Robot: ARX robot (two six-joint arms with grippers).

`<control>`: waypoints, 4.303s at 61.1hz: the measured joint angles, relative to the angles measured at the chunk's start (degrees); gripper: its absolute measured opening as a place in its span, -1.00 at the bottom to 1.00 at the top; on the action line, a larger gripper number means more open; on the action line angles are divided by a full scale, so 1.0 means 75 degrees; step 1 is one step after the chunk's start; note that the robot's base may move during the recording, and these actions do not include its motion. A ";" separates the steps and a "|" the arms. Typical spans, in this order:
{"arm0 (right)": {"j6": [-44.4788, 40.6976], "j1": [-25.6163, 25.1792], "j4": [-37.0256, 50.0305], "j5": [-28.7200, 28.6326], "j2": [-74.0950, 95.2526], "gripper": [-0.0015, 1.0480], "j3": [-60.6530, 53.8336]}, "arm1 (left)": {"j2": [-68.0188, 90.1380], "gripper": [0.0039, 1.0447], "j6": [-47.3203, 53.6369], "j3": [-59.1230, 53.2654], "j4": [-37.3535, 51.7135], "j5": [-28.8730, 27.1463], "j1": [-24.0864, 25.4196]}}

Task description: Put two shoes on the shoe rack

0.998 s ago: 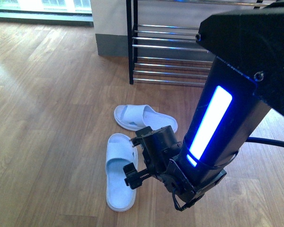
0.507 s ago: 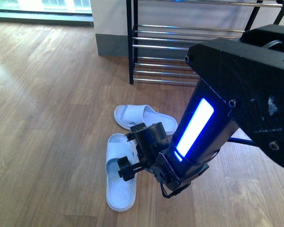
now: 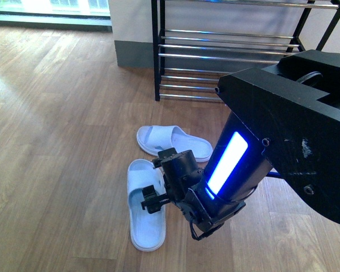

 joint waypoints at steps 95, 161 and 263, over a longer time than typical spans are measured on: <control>0.0440 -0.3748 0.1177 -0.0009 -1.1415 -0.97 -1.0162 | 0.0000 0.83 0.0000 0.0000 0.0000 0.0000 0.0000; 0.0440 -0.3794 0.1169 -0.0041 -1.1613 -0.97 -1.0206 | 0.0000 0.83 0.0000 0.0000 0.0000 0.0006 0.0000; 0.0443 -0.3794 0.1169 -0.0038 -1.1613 -0.97 -1.0197 | 0.9028 0.83 -0.1920 0.1122 0.4179 -0.0903 -0.0099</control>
